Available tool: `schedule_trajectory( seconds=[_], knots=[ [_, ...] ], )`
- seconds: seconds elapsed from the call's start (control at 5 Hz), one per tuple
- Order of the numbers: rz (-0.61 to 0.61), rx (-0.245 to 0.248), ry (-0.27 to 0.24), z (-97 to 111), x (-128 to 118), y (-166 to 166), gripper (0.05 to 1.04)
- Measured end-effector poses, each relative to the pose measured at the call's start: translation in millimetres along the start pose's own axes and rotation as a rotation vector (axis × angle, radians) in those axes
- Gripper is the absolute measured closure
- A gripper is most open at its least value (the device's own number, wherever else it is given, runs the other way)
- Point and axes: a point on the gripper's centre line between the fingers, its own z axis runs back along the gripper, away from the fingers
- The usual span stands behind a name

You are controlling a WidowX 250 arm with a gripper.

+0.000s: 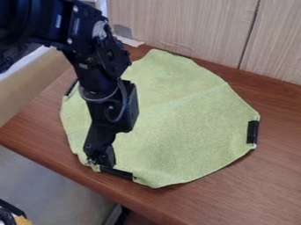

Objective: Fold the cloth from the upper right to bottom left

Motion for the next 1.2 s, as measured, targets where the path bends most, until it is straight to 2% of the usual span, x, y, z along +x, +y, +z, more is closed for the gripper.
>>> schedule_trajectory(
  seconds=[0.2,0.4,0.6,0.8,1.2],
  knots=[
    [0.002,-0.018,0.003,-2.7,-0.4,-1.8,0.083],
    [-0.048,-0.050,0.003,-4.9,12.5,10.9,0.083],
    [-0.161,-0.064,-0.007,-6.0,24.3,28.1,0.083],
    [-0.368,-0.089,-0.058,-13.1,48.4,46.1,0.083],
    [-0.745,-0.103,-0.084,-33.8,104.3,72.8,0.083]
  ],
)
